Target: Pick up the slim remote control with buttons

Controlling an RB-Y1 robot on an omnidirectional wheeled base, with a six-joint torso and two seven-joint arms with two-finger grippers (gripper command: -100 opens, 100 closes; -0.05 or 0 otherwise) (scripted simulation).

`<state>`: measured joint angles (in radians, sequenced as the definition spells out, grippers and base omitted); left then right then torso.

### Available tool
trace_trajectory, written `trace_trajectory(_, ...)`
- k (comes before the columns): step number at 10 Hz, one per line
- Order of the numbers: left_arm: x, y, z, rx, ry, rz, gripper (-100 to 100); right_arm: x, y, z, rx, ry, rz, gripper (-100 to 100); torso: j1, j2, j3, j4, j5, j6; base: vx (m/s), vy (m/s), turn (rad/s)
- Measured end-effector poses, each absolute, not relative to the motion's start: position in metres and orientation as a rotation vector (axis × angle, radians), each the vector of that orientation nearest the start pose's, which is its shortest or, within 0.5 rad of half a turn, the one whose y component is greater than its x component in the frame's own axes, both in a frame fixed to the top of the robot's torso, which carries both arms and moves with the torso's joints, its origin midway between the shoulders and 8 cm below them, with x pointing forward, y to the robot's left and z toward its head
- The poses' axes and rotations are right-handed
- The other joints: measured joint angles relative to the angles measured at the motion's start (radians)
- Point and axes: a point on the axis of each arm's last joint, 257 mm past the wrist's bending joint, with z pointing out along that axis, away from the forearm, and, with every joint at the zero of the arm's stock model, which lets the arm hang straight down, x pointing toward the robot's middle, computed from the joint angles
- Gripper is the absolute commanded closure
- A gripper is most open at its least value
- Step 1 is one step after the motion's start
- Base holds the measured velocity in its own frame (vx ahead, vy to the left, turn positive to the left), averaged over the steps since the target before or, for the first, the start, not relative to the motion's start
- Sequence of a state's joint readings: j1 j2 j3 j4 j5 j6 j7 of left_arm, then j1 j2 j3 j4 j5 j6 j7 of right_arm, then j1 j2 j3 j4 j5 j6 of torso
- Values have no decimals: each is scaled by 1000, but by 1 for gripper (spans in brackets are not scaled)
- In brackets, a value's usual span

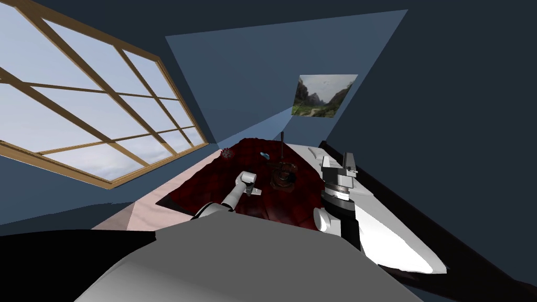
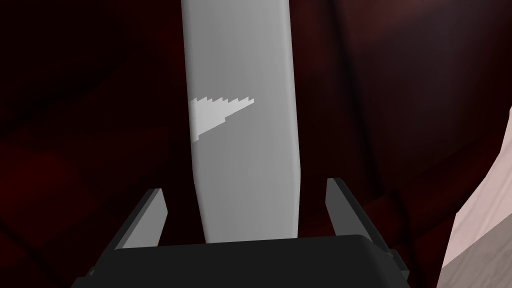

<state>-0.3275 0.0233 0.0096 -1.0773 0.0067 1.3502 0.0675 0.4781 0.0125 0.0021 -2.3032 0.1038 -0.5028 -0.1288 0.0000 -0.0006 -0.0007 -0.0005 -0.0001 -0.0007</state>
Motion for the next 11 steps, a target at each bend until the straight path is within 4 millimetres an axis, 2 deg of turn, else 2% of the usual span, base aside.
trace_trajectory(1, 366, 205, -514, -2161, 2217, -11, -100, 342, -264, 41, 614, 601, 1376, 0, 0, 0, 0, 0, 0, 0, 12, -3, 0)
trace_trajectory(2, 366, 205, -514, -2160, 2216, -14, 100, 342, -264, 41, 614, 601, 1376, 0, 0, 1, 0, 0, 0, 0, 0, 0, 0)
trace_trajectory(6, 365, 205, -515, -2162, 2218, -10, 100, 342, -264, 41, 614, 601, 1376, 0, 1, 0, 0, 0, 0, 1, 0, 0, 0)
trace_trajectory(7, 365, 205, -515, -2162, 2218, -10, 0, 342, -264, 41, 614, 601, 1376, 0, 1, 0, 0, 0, 0, 1, 0, 0, 0)
trace_trajectory(8, 365, 205, -515, -2162, 2218, -10, 100, 342, -264, 41, 614, 601, 1376, 0, 1, 0, 0, 0, 0, 1, -20, 6, 3)
trace_trajectory(11, 375, 204, -499, -2158, 2216, -16, 100, 342, -264, 41, 614, 601, 1376, 0, 1, 2, 1, 1, 0, 1, -22, 8, 2)
